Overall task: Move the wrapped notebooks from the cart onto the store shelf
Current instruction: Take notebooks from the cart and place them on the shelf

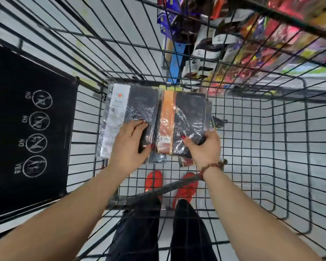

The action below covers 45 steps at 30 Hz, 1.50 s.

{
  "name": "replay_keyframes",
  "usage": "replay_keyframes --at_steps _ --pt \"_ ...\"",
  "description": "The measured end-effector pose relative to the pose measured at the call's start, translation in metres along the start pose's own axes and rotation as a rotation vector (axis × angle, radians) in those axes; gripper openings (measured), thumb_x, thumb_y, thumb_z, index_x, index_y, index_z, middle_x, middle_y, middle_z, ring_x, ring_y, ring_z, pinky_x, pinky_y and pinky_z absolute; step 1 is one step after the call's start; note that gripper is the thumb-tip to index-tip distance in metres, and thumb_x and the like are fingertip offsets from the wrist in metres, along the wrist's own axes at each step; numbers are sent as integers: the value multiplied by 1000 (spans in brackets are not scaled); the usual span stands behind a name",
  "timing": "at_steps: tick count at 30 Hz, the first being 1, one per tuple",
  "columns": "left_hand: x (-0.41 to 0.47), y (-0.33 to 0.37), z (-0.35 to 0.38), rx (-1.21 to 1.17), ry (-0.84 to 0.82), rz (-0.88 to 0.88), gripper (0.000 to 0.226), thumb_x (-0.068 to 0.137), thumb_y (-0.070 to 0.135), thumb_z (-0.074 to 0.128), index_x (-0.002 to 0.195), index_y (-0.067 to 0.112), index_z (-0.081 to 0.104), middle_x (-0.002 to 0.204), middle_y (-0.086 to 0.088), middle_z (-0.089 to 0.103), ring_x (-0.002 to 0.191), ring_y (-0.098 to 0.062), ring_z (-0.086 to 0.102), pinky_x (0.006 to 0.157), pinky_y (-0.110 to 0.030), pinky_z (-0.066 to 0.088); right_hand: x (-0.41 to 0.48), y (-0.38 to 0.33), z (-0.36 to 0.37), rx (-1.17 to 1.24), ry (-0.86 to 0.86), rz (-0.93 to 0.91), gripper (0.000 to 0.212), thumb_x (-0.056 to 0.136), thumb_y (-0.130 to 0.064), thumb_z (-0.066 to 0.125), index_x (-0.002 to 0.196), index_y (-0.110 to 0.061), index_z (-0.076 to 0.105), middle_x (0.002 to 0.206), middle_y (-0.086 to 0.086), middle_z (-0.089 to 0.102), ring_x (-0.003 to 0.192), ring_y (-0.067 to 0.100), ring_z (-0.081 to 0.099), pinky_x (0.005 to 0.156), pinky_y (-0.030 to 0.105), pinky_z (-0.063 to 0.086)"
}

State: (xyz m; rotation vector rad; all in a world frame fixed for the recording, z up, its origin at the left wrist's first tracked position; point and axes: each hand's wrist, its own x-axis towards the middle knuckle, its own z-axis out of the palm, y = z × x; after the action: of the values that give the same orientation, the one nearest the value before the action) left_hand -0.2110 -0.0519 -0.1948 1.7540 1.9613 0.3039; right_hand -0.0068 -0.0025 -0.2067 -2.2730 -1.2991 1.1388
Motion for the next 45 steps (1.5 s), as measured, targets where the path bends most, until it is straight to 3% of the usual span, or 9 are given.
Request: replay_keyframes --at_steps 8,13,18,24,29,34,37,41,45 --pt "3 6 -4 -164 3 -81 53 78 20 72 127 11 56 131 -7 51 124 -23 40 106 -30 31 2 -3 -32 143 22 -52 14 83 -11 67 96 -12 61 78 -6 61 70 11 58 68 20 50" --pt "10 42 -15 -752 27 -393 36 85 23 68 118 19 55 100 9 60 98 -12 57 85 -15 46 -5 -28 -33 360 -42 -111 24 86 -7 62 76 -28 57 84 6 65 79 23 61 80 35 52" --pt "15 51 -16 -961 77 -634 46 82 42 67 120 22 50 98 4 64 95 -17 65 89 -43 54 -26 -23 -16 603 -110 92 8 88 -9 63 95 -13 63 98 15 66 93 30 63 90 45 52" --pt "14 65 -13 -1049 -38 -672 21 90 36 60 101 18 56 89 -3 64 70 -11 65 57 -32 60 -37 -24 -11 720 -129 56 7 86 -18 64 94 -19 63 98 8 68 93 25 64 89 43 51" --pt "18 57 -9 -957 119 -691 15 85 40 66 83 25 66 66 2 64 54 -13 58 54 -26 47 -34 -26 -7 581 -194 -15 20 83 -27 68 100 -18 62 99 18 67 95 35 64 88 47 53" --pt "14 28 -20 -901 209 -706 23 85 41 65 97 21 65 85 -2 71 67 -14 65 48 -22 51 -14 -22 -15 610 -27 81 9 81 -19 72 86 -15 65 80 1 64 77 18 61 77 34 56" --pt "5 5 -24 -800 269 -699 20 86 38 65 94 19 66 75 -1 64 51 0 57 40 -16 44 2 -7 -13 325 191 94 37 70 -35 80 92 -14 59 84 3 63 75 14 58 78 34 53" --pt "-11 -13 -25 -725 217 -708 26 86 37 66 99 15 66 72 0 63 56 -10 57 56 -26 51 5 3 1 18 62 53 75 52 -56 84 102 -13 49 104 5 52 96 22 55 82 35 49" --pt "-21 -20 -21 -618 160 -732 37 82 45 68 83 8 65 65 -9 64 46 -11 59 45 -18 50 -1 7 9 -142 49 -46 80 50 -52 86 105 -10 46 112 8 48 107 24 47 84 34 44"
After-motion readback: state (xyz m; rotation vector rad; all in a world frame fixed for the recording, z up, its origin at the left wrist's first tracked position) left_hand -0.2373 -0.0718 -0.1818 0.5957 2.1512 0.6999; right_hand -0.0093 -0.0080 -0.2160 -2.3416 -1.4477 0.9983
